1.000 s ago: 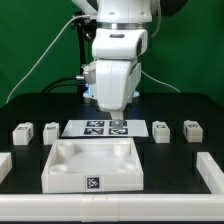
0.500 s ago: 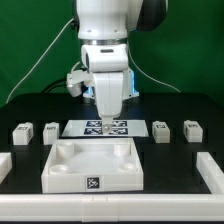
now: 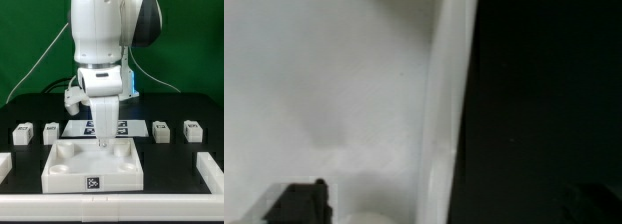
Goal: Assemble one leg
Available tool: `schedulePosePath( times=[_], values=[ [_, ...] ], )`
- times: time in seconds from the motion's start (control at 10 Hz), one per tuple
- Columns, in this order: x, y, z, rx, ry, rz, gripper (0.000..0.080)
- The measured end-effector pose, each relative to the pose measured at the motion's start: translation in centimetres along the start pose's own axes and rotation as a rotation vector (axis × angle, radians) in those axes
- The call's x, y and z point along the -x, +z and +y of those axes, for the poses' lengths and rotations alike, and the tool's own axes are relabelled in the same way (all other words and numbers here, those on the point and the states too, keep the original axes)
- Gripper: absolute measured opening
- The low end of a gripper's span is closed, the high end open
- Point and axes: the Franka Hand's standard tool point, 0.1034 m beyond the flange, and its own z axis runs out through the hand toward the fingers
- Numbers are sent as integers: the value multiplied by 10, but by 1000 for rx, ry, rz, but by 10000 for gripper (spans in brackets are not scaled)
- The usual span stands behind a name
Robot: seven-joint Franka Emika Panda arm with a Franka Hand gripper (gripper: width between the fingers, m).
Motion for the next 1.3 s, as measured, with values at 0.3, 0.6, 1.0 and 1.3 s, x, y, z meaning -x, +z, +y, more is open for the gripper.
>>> schedulePosePath(
  times=[0.3, 0.6, 1.0, 1.3],
  values=[
    [1, 5, 2, -5, 14, 3, 650],
    [1, 6, 1, -9, 17, 3, 425],
    [3, 6, 2, -5, 20, 2, 62],
    [3, 6, 2, -4, 20, 2, 62]
  ],
)
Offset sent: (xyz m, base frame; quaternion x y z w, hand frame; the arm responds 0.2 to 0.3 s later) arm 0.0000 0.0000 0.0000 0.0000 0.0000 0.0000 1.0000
